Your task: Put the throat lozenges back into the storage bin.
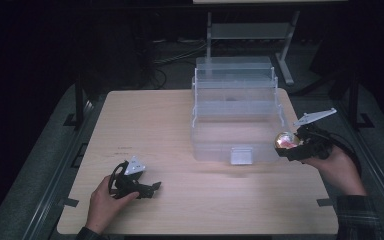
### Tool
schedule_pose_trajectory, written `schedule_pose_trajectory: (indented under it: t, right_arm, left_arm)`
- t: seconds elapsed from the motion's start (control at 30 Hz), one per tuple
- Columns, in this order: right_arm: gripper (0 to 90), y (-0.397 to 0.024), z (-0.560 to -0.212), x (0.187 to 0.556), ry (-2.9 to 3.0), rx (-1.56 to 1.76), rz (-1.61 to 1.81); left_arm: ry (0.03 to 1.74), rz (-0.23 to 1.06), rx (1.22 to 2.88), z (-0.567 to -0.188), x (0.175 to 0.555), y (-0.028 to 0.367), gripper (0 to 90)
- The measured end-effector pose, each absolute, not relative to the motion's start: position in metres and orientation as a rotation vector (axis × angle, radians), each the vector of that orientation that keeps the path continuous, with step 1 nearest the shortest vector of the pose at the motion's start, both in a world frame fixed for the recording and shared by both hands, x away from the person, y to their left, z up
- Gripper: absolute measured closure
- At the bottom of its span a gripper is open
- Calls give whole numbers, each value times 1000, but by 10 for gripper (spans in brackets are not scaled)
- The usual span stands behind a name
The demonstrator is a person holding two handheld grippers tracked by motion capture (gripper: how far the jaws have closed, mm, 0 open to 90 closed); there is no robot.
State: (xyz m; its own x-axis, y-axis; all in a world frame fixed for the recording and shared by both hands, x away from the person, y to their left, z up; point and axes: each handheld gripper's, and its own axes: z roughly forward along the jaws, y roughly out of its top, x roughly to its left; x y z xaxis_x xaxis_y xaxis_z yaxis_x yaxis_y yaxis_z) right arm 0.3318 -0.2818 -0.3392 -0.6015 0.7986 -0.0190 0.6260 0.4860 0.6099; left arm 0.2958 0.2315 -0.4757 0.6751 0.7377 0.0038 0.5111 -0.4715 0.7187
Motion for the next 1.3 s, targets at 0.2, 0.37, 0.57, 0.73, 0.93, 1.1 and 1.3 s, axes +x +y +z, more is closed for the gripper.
schedule_pose_trajectory:
  t: [0.2,0.37,0.57,0.73,0.93,1.1,1.3]
  right_arm:
    - [195,-282,-333,341,2425,1206,814]
    - [195,-281,-329,351,2418,1220,809]
    - [195,-279,-331,365,2414,1243,791]
    - [195,-277,-334,374,2413,1252,784]
    - [195,-275,-338,387,2408,1273,786]
    - [194,-273,-341,395,2412,1288,782]
    - [194,-271,-346,400,2418,1299,773]
  left_arm:
    - [956,410,2177,-476,296,232,109]
    - [954,410,2181,-476,296,232,109]
    - [956,410,2177,-476,296,232,109]
    - [956,408,2179,-476,296,232,109]
    - [954,410,2181,-476,296,232,109]
    - [957,408,2179,-476,296,232,109]
    - [957,408,2179,-476,296,232,109]
